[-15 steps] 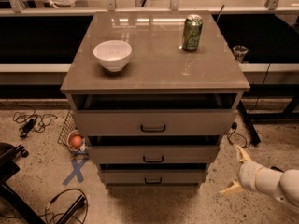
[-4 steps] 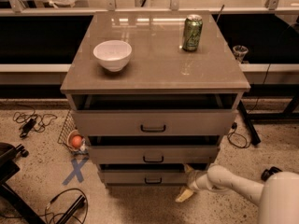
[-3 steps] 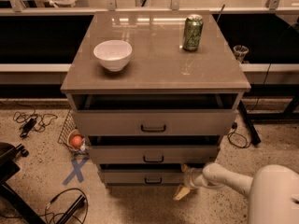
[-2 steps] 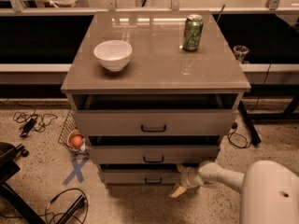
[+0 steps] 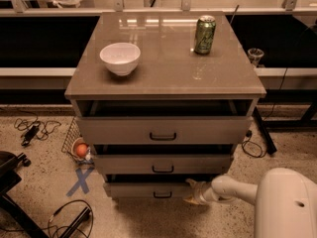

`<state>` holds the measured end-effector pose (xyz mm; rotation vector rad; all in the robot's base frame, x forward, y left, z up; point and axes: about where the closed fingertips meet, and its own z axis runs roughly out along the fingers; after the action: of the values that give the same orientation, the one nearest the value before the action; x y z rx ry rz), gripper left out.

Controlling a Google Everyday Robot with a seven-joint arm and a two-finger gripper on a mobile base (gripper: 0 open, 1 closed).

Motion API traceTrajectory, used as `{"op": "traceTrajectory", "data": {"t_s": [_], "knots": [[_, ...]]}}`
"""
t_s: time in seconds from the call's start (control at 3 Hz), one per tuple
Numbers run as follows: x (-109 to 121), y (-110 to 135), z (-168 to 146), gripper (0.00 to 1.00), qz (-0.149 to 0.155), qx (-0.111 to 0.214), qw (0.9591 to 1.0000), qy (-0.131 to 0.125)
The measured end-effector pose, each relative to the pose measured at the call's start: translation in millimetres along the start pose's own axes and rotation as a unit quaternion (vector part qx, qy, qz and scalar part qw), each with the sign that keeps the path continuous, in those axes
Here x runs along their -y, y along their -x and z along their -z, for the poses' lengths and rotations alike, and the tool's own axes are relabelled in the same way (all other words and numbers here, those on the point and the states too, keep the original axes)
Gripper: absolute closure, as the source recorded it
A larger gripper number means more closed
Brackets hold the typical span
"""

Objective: Open bottom drawer

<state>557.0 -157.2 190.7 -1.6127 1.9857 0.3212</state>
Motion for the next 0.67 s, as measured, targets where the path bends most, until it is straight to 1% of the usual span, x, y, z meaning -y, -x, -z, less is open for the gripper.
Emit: {"op": "traceTrajectory", "data": {"t_s": [0.33, 0.67], "knots": [[-3.1, -3.1, 3.7, 0.83, -0.002, -0.003, 1.0000, -0.001], [-3.1, -3.1, 3.7, 1.00, -0.002, -0.003, 1.0000, -0.001]]}}
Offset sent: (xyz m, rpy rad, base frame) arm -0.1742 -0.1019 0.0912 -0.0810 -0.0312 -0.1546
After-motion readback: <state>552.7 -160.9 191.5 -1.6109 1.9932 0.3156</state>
